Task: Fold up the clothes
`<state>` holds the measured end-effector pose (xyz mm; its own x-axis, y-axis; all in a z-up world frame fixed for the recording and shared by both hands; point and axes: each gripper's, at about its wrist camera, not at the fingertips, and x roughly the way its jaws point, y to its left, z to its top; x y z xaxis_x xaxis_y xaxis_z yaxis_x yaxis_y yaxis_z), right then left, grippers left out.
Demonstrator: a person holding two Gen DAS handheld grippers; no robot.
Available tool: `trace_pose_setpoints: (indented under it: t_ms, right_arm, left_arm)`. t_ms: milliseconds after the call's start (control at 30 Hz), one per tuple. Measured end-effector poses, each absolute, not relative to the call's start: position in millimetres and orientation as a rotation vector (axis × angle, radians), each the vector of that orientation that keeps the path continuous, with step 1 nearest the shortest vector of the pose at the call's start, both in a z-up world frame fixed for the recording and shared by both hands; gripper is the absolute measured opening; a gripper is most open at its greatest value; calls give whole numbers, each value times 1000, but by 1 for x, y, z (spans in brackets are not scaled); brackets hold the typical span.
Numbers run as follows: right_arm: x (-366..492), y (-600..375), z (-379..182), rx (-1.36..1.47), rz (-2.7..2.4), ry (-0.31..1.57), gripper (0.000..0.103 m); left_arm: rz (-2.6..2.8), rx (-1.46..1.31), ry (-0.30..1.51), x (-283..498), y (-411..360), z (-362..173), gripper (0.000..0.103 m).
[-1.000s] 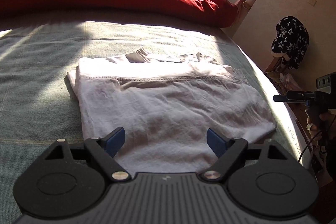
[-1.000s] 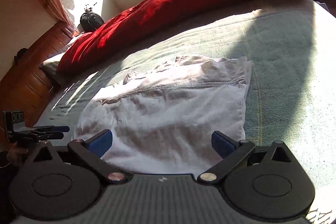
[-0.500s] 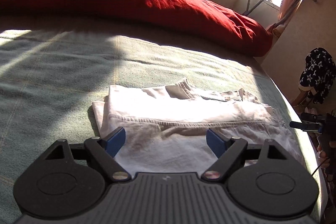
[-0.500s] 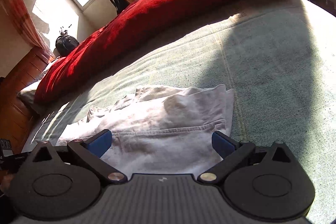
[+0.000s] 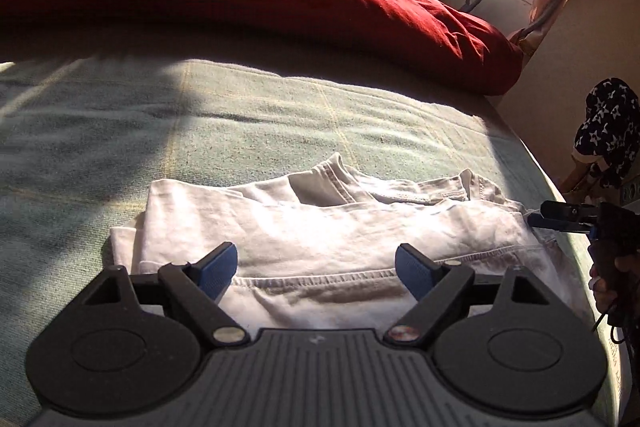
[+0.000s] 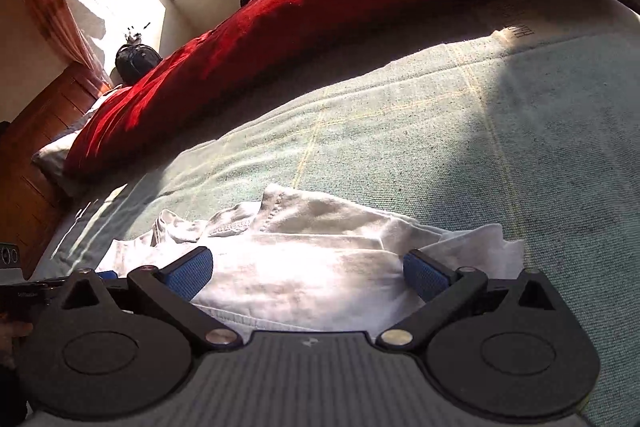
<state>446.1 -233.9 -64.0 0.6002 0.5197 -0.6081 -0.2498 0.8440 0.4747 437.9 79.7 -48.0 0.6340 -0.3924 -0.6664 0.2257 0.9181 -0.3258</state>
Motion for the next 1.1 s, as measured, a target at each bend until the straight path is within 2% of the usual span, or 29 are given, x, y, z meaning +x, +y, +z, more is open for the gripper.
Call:
trace_pose_setpoints:
  t_ms: [300, 400, 700, 900, 1100]
  right_arm:
    - [358, -202, 1, -98, 452, 713, 103]
    - [316, -184, 7, -304, 432, 663, 103]
    - [208, -120, -24, -774, 494, 596, 103]
    - [166, -116, -54, -1055, 469, 562, 103]
    - [185, -124, -66, -1024, 427, 611, 103]
  left_arm:
    - [-381, 81, 708, 366, 59, -5, 86]
    - [-385, 227, 684, 343, 47, -10, 87]
    - [-390, 696, 607, 273, 7, -41, 87]
    - [-385, 1006, 541, 226, -20, -62, 87]
    - [-367, 991, 539, 241, -26, -67, 87]
